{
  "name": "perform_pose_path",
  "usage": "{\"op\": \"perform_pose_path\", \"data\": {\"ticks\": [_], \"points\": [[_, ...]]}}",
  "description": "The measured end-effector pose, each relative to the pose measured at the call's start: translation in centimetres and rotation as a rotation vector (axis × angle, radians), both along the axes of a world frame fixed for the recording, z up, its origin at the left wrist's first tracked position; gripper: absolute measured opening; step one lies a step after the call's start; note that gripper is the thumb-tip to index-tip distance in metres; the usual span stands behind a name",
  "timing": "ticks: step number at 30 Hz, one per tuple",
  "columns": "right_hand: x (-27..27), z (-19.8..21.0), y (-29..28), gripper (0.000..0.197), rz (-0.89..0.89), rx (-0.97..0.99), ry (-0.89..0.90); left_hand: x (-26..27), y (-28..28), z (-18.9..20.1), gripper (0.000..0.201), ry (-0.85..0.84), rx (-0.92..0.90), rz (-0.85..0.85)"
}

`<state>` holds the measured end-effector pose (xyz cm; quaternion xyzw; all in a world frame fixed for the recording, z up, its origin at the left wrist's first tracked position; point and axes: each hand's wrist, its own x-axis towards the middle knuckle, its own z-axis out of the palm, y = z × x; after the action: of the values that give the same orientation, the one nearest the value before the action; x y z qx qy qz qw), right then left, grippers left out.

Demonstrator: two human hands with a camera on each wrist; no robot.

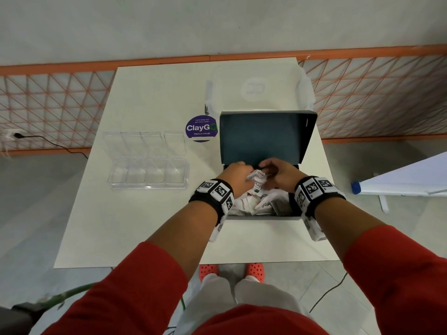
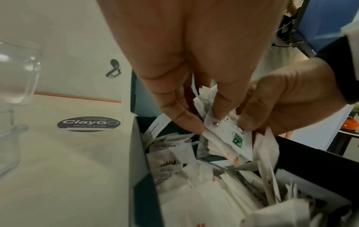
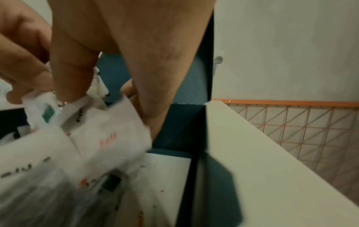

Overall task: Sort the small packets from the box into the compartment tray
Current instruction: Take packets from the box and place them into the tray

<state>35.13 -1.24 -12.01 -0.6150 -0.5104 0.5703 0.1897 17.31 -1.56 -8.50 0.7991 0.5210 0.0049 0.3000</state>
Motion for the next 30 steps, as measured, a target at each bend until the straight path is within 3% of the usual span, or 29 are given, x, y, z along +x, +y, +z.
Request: {"op": "perform_pose_path", "data": {"ticks": [3, 7, 11, 13, 17, 26, 29, 30], "points": [[0.7, -0.5, -0.6, 0.062, 0.151, -0.095, -0.123, -0.5, -0.1, 0.1, 0.021, 0.001, -0.017, 0.063], [0.5, -0.3, -1.2, 0.059, 0.370, -0.127, -0.317, -1.3, -0.1, 0.8, 0.014, -0.105, -0.024, 0.188], [-1.2, -0.7, -1.3, 0.103, 0.590, -0.167, -0.523, -2.5, 0.2, 0.7, 0.016, -0.142, -0.056, 0.256], [-2.3, -1.3, -1.2, 0.092, 0.634, -0.106, -0.558, -2.9, 0.0, 0.2, 0.018, -0.119, -0.084, 0.263], [-3.6, -1.9, -0.8, 0.049, 0.608, 0.020, -0.677, -3.2, -0.5, -1.2, 0.014, -0.156, -0.113, 0.319], [-4.1, -2.3, -0.4, 0.030, 0.901, -0.001, -0.766, -3.9, -0.6, -2.5, 0.011, -0.237, -0.122, 0.429], [-4.0, -2.2, -0.4, 0.011, 0.894, -0.012, -0.726, -3.8, -0.6, -2.7, 0.015, -0.242, -0.119, 0.441], [-3.6, -2.1, -0.3, 0.014, 0.851, -0.021, -0.685, -3.8, -0.6, -2.7, 0.018, -0.254, -0.122, 0.449]]}}
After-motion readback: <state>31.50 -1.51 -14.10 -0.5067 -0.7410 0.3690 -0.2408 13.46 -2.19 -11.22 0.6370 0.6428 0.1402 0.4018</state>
